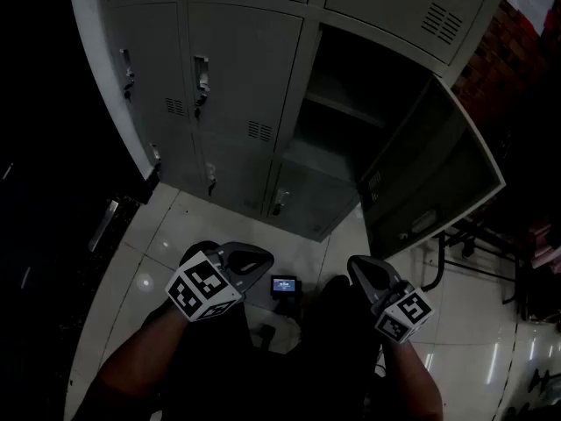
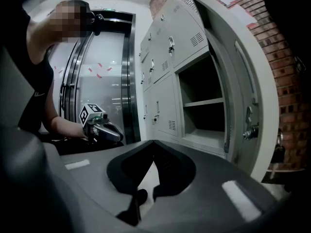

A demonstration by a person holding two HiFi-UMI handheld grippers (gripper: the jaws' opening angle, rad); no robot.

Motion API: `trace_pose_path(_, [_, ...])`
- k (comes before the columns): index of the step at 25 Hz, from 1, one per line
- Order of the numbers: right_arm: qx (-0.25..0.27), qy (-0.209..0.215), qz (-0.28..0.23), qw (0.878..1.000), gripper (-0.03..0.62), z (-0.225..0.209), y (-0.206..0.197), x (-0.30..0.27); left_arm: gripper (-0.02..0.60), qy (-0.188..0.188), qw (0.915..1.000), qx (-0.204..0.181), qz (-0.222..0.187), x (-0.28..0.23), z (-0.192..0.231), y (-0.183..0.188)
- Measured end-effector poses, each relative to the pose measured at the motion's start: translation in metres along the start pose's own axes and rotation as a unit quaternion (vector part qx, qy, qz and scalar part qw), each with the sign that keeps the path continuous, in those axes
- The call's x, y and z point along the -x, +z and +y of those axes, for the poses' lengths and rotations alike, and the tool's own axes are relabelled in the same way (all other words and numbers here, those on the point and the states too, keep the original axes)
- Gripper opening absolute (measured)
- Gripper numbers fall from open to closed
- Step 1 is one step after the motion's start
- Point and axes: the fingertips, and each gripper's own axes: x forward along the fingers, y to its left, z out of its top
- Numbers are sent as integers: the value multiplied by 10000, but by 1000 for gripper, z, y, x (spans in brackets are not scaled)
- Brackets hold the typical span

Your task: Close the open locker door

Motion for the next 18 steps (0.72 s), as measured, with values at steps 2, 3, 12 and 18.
trace_pose_path(2, [-59,31,-72,10000,3,2,3,0,12,4,10000,21,-4,1,0,-1])
trace_pose_path(3, [-110,61,-142,9998,3,3,6,1,12,6,10000,33,-4,1,0,-1])
trace_pose_path(12, [-98,-361,-264,9990,7,-13,15,38,12,8,10000,56,-9,3,0,0])
trace_pose_path(18, [-204,-1014,-433,9937,31,-47,34,81,12,5,10000,56,-20,3,0,0])
